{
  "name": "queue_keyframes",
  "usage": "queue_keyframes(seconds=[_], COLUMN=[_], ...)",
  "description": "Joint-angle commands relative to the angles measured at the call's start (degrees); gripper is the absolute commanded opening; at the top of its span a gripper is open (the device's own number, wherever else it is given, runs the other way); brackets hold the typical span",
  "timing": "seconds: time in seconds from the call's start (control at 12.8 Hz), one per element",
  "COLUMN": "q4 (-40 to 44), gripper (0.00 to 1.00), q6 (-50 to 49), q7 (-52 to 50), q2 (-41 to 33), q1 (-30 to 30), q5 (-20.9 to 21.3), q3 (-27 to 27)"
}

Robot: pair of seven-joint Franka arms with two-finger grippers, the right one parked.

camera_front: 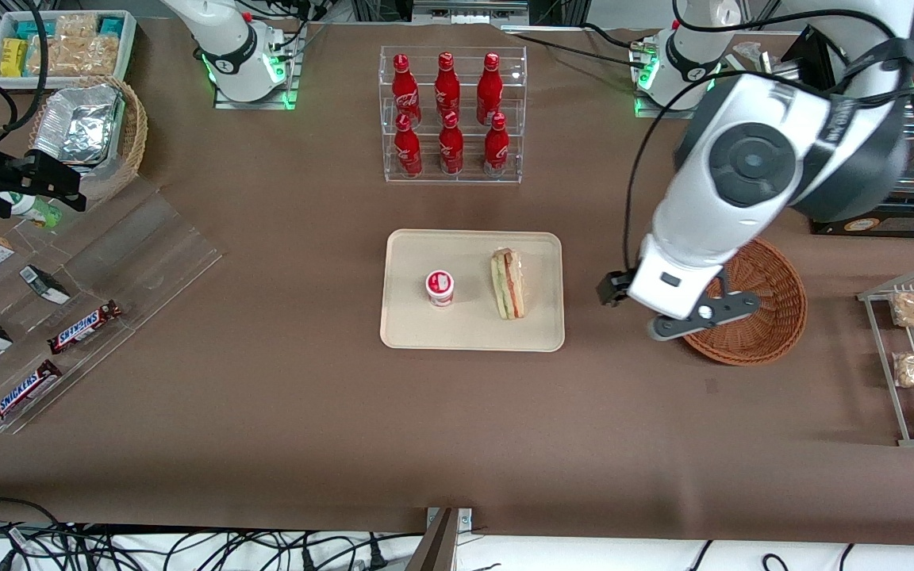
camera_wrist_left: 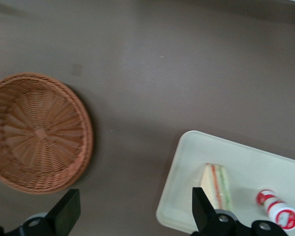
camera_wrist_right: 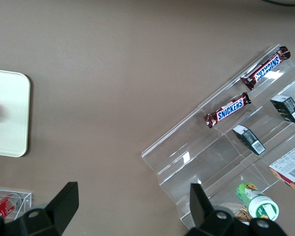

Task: Place sandwich from basket to tray

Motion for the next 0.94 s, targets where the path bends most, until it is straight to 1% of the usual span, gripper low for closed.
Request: queue_keyframes(seconds=[0.0,0.08,0.23,0.39,0.55,0.86], q4=[4.9,5.1,4.3,3.6,1.8,1.7], gripper=[1.0,1.0,1.0,1.0,1.0,1.0], q6=[-5.3,-6.2,-6.4,-6.4,-5.9,-5.6], q7=[12.4,18.6,31.9,42.8,48.7,48.2], q2=[-0.2,-0.3,-0.9,-0.4,-0.4,0.6], q1=[-0.8,-0.4,-0.3,0.2,0.8,0.4], q5=[-5.5,-7.3,-12.0,-16.6,-18.1,-17.8], q3=[8.0,11.0,19.7,25.7,27.6,27.5])
